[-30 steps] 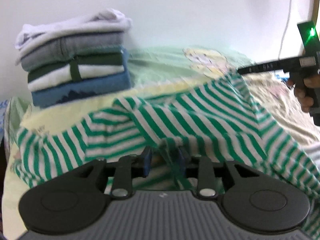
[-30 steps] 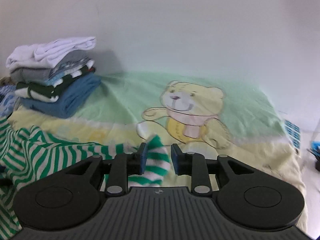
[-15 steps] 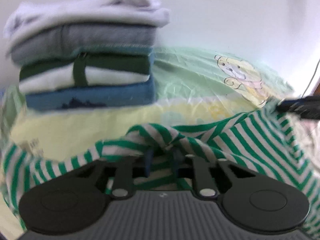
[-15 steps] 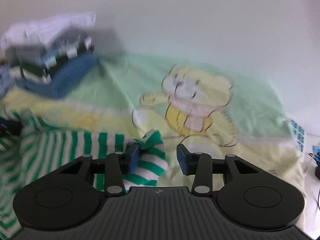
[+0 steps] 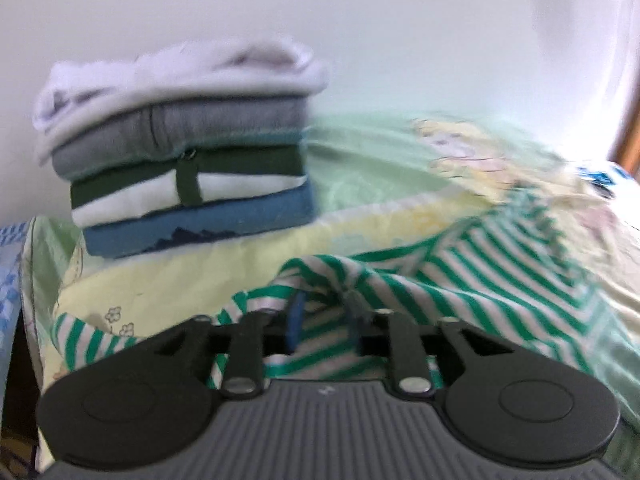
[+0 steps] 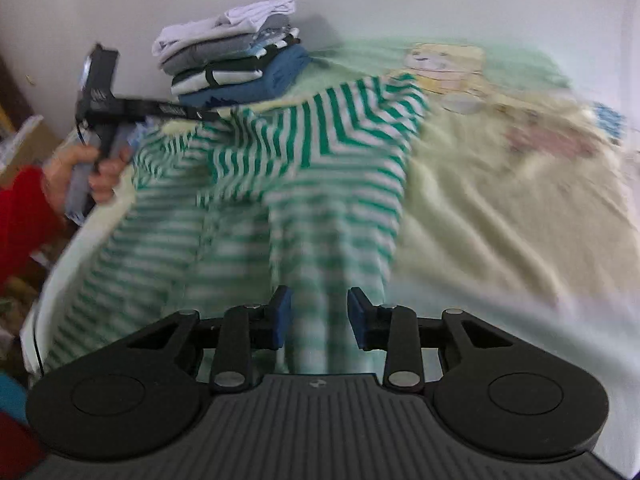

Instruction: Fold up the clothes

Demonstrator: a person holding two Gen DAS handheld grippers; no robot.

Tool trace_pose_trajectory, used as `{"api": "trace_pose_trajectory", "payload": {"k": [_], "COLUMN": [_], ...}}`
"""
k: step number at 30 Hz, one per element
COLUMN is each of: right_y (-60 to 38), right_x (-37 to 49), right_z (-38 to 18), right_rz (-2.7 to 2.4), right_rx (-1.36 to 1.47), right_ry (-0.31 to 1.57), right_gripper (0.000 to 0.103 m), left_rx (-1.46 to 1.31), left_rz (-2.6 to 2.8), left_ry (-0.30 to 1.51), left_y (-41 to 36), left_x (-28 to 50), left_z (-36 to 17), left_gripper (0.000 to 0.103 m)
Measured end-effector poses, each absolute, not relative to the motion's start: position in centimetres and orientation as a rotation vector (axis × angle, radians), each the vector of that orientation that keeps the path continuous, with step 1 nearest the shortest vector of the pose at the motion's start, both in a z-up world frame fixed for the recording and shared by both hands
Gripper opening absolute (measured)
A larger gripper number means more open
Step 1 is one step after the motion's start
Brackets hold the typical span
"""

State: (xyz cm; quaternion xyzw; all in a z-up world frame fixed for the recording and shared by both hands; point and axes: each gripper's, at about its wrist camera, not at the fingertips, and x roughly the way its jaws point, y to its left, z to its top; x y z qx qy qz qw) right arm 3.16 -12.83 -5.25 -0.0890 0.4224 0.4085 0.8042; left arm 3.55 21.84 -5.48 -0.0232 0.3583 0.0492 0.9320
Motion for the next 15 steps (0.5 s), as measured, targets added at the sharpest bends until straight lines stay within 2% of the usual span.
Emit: {"api": "trace_pose_trajectory", "payload": {"k": [2, 7, 11, 12, 14, 15], "right_y": [-14.7, -18.5, -21.3, -21.7, -22.4, -22.6], "right_x": [0.7, -2.2, -3.1, -3.5, -4.1, -4.4], "right_z": [-5.2, -5.9, -6.4, -6.6, -7.0, -7.3], "right_rz": [0.834, 0.696, 0.608, 0.600, 0.597, 0.591], "right_rx": [-0.195, -0.187, -0.082, -0.053, -0.015, -0.004], "right_ry": [0.914, 0.947, 0.975, 0.980, 0.983, 0.987], "right_gripper": [0.035, 0.037, 0.040, 0.040, 0.041, 0.041], "left_rx": [-0.013, 0.113, 0.186, 0.174, 0.104, 0.090], "left_rz": [-0.008, -0.218, -0.164, -0.142, -0.131, -0.125], "left_ry": [0.724, 0.769, 0.802, 0.830, 0.887, 0.883], "left_y": [20.2, 14.7, 13.1, 13.3, 14.3, 14.5], "left_x": [2.0, 0.8, 1.9, 2.2, 2.5, 2.1], "left_z": [-4.9, -6.2, -8.7, -9.5, -10.5, -10.4], "left_gripper": [0.029, 0.061, 0.061, 0.058, 0.059, 0.053]}}
